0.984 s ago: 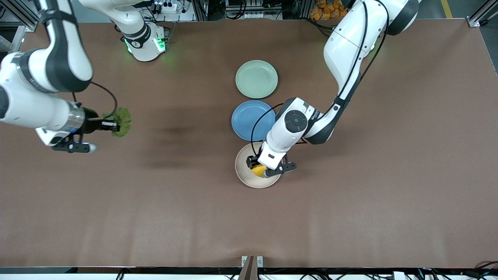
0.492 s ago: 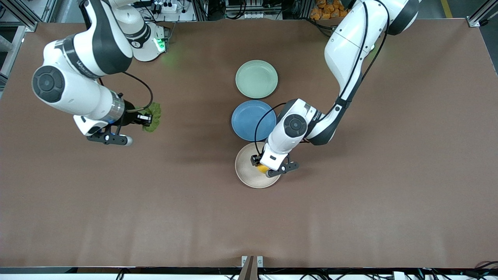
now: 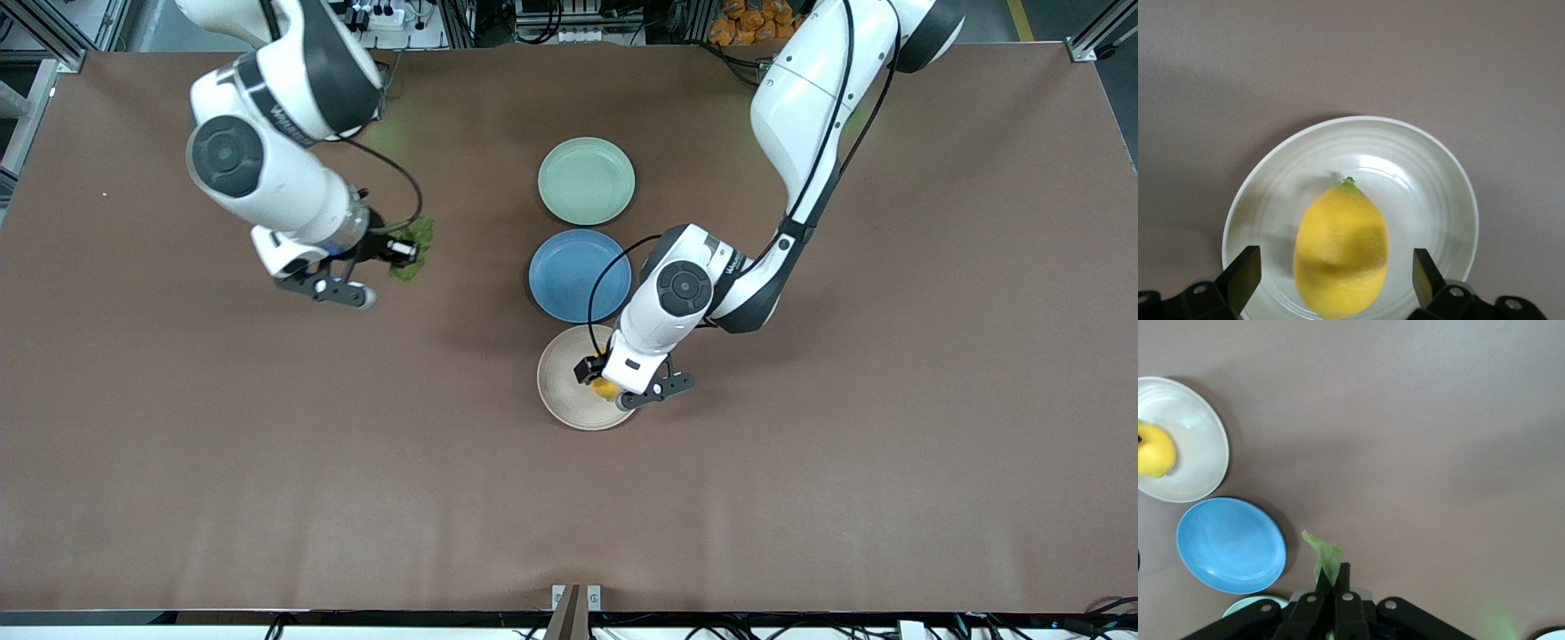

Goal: Place lemon and lettuce in plates
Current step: 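Release the lemon onto the cream plate while the right gripper carries lettuce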

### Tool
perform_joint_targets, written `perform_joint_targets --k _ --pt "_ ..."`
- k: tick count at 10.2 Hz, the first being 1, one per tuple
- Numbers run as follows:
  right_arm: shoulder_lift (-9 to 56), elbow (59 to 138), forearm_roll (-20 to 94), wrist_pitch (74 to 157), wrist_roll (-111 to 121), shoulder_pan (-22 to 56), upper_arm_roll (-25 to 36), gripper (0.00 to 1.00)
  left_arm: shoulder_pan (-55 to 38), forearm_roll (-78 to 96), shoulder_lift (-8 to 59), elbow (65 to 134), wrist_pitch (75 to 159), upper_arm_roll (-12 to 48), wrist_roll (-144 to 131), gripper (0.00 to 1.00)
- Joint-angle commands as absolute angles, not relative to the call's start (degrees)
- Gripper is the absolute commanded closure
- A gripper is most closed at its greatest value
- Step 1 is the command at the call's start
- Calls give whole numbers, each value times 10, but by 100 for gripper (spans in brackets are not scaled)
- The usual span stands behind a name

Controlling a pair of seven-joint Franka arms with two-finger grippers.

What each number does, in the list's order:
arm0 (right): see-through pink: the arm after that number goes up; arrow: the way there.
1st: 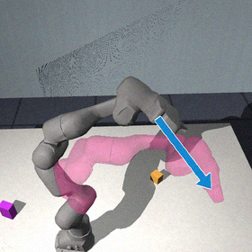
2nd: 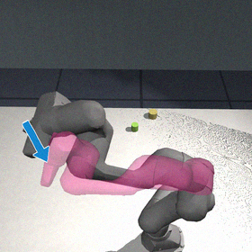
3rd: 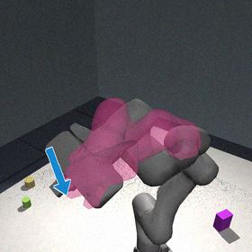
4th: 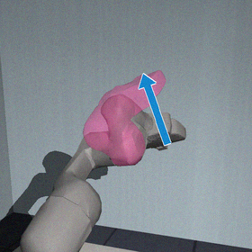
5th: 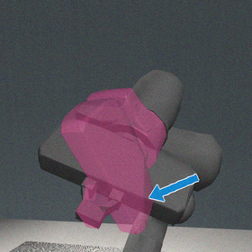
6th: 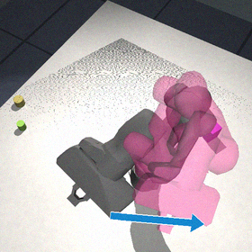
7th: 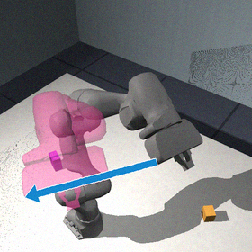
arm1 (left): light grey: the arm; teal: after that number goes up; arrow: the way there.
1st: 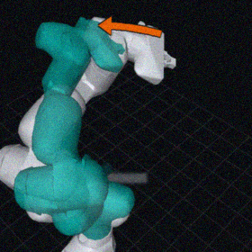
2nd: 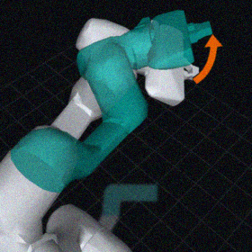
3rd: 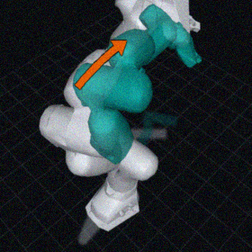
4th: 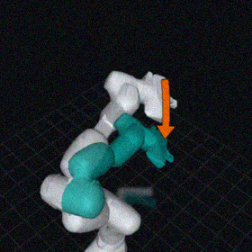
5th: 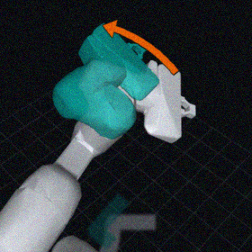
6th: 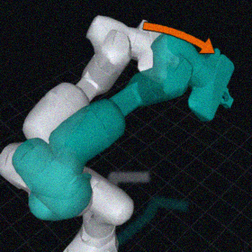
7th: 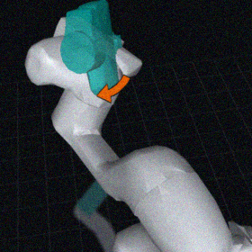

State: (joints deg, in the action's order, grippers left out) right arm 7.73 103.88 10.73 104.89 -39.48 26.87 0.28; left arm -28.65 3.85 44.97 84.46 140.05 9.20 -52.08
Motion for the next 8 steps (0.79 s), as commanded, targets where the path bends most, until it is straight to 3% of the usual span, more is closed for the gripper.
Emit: perform_joint_targets --k 1,4,8 --pt "65 1046 106 1053 -480 293 -39 100 -282 43 421 850 1383 86 -533 0" --pt "61 1100 69 1151 -624 313 -147 100 -273 -29 354 850 1280 53 -527 0" --pt "69 1111 23 1157 -763 340 -262 100 -151 -37 241 848 1127 57 -367 0"
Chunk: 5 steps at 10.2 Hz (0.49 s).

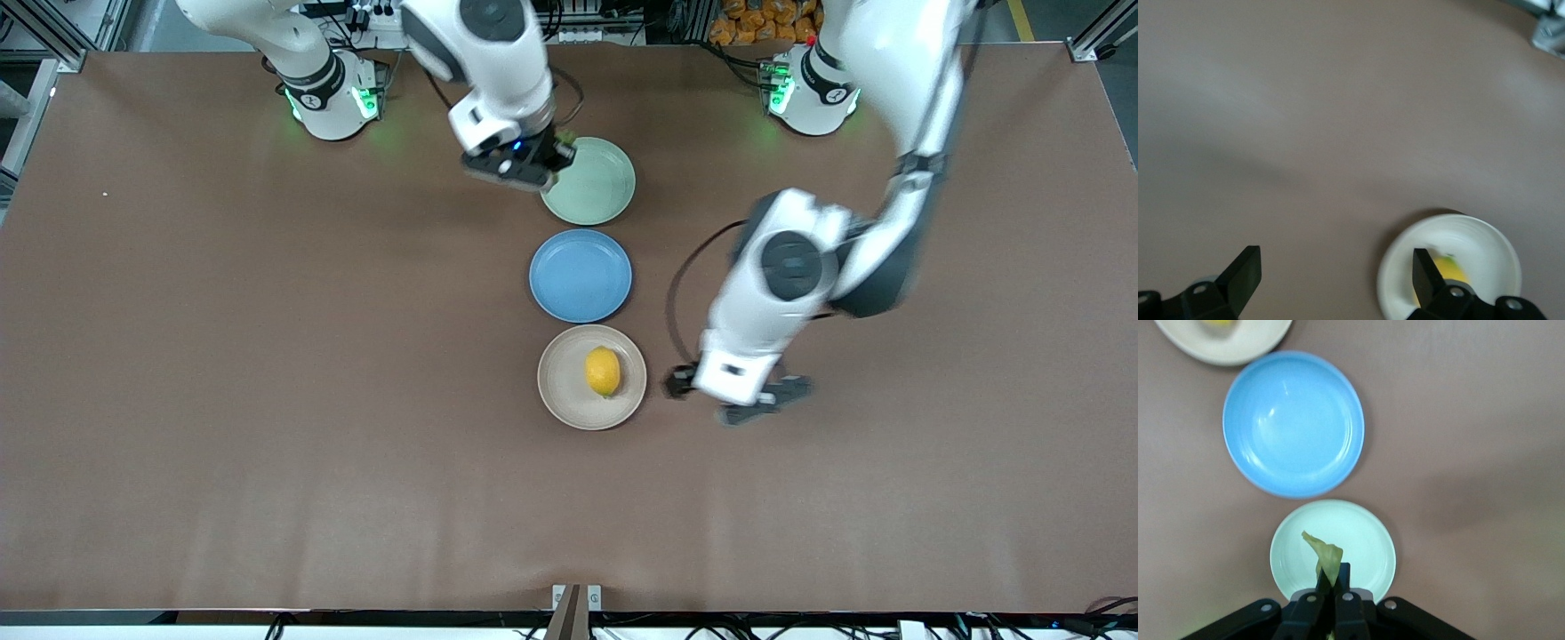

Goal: Place lemon and lettuce in plates
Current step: 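Lower the lettuce onto the green plate while the left gripper withdraws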

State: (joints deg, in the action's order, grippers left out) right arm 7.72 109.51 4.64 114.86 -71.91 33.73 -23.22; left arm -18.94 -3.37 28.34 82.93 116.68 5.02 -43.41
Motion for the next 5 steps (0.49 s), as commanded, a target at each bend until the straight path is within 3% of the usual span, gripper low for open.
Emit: perform_joint_targets --k 1,5 --pt "77 1127 13 1178 -786 341 -281 100 -129 -36 220 847 1093 57 -334 0" --pt "175 1145 -97 1269 -909 391 -298 100 -71 -38 134 847 973 54 -283 0"
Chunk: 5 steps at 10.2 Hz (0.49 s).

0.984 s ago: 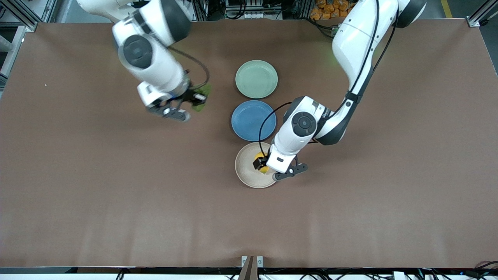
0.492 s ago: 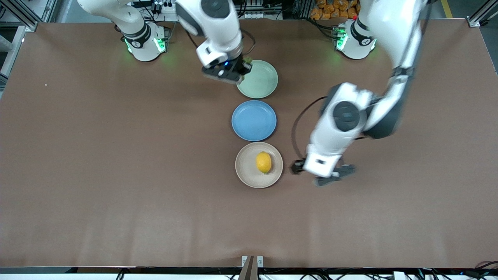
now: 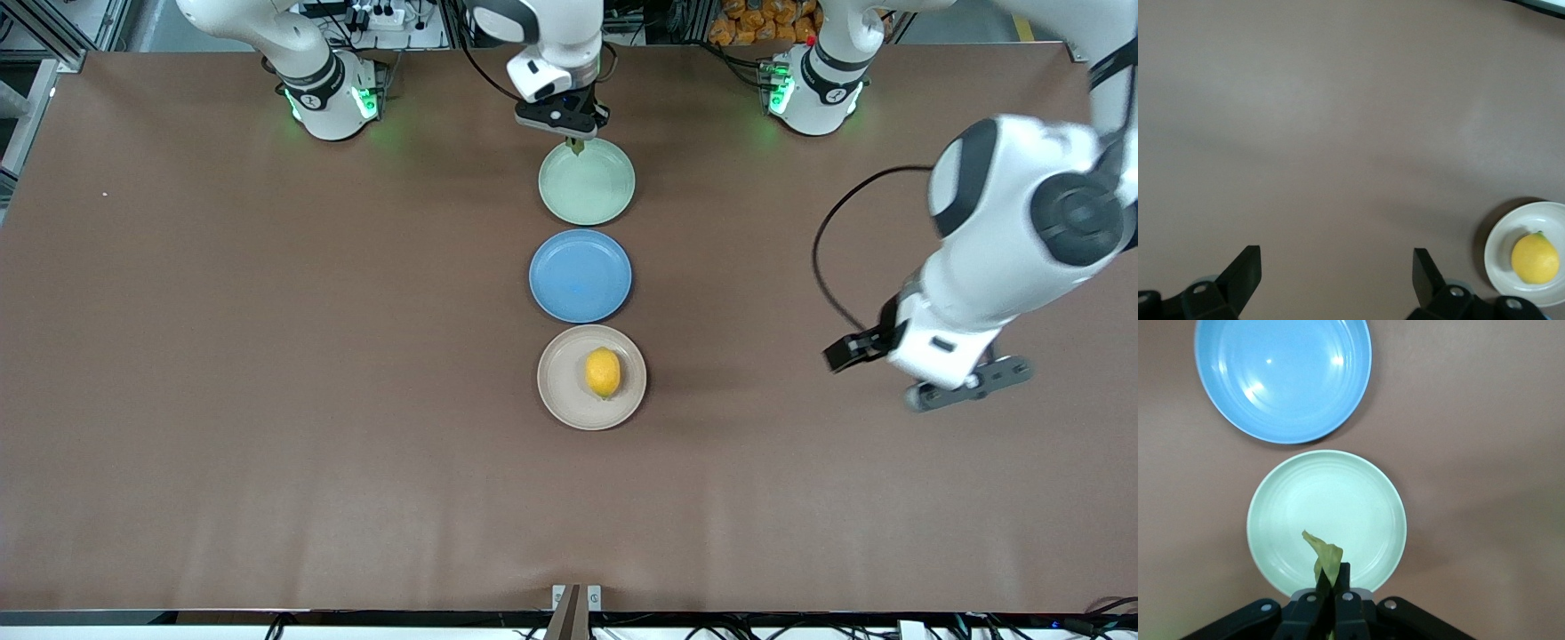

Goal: Place lemon and lettuce in plates
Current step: 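Lower the lettuce onto the green plate while the left gripper withdraws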

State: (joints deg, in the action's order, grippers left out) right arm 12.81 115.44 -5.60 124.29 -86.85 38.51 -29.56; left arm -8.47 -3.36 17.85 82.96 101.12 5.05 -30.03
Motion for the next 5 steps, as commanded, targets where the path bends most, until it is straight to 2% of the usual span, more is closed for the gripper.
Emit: perform_joint_targets --k 1,3,5 --pt "199 1143 -123 1278 -925 402 -298 100 -63 -35 121 847 951 57 -269 0" --pt "243 1139 -185 1313 -981 414 -298 100 -54 -29 109 847 921 58 -268 0" --pt "275 1130 -225 1314 -1020 419 -298 100 -55 -30 89 847 918 60 -232 0"
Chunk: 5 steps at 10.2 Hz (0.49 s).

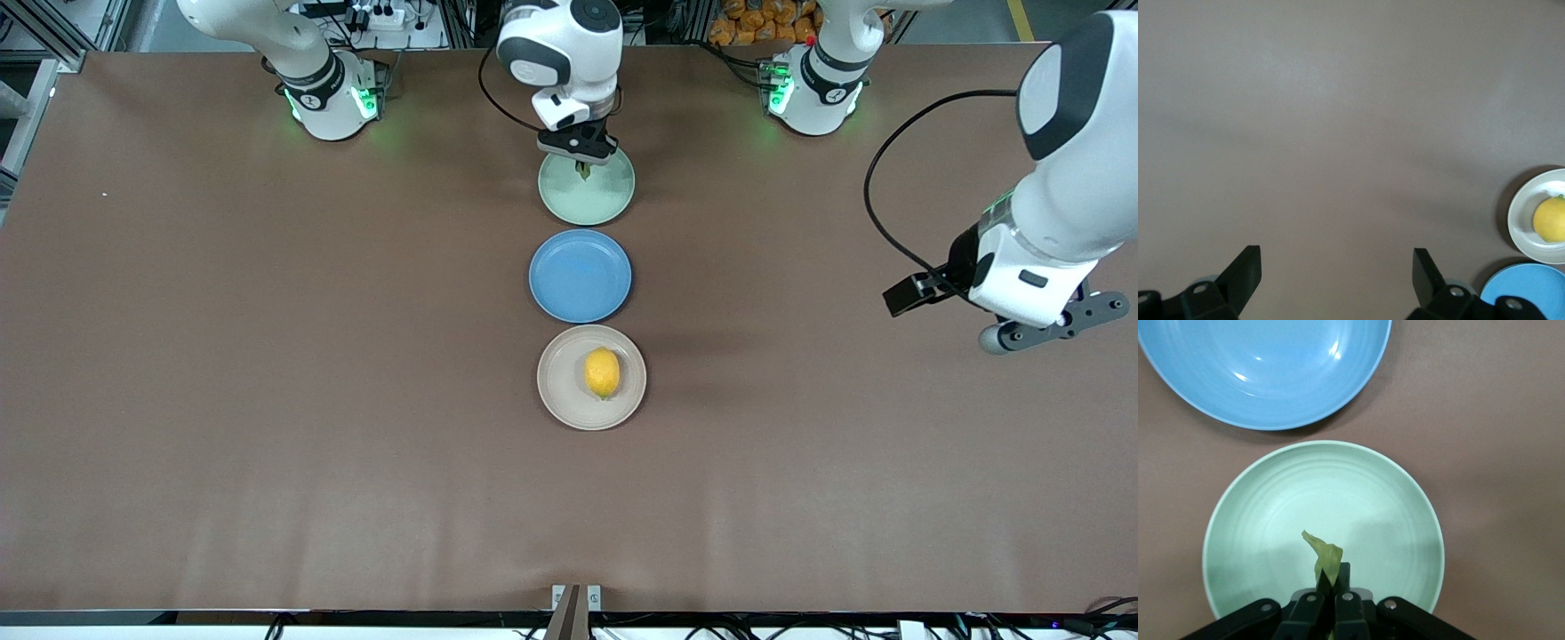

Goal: Place lemon and lettuce in plates
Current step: 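Lower the lettuce onto the green plate while the left gripper withdraws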

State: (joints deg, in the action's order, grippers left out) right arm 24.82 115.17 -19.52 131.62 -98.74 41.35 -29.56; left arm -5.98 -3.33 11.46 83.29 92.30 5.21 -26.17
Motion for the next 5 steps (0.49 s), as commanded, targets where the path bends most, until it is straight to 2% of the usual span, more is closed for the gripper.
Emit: perform_joint_targets --k 1,2,3,5 --pt "290 1124 -231 1315 -1021 420 -298 100 -60 -26 76 848 887 62 -209 0" --pt "298 1120 -234 1314 -1022 426 -298 100 -73 -25 75 848 842 63 -173 0" --pt "304 1119 -237 1315 -1027 429 -298 100 -89 -25 75 846 832 68 -151 0" --pt "322 1118 -275 1316 -1060 431 -298 100 -95 -17 25 842 822 90 -164 0"
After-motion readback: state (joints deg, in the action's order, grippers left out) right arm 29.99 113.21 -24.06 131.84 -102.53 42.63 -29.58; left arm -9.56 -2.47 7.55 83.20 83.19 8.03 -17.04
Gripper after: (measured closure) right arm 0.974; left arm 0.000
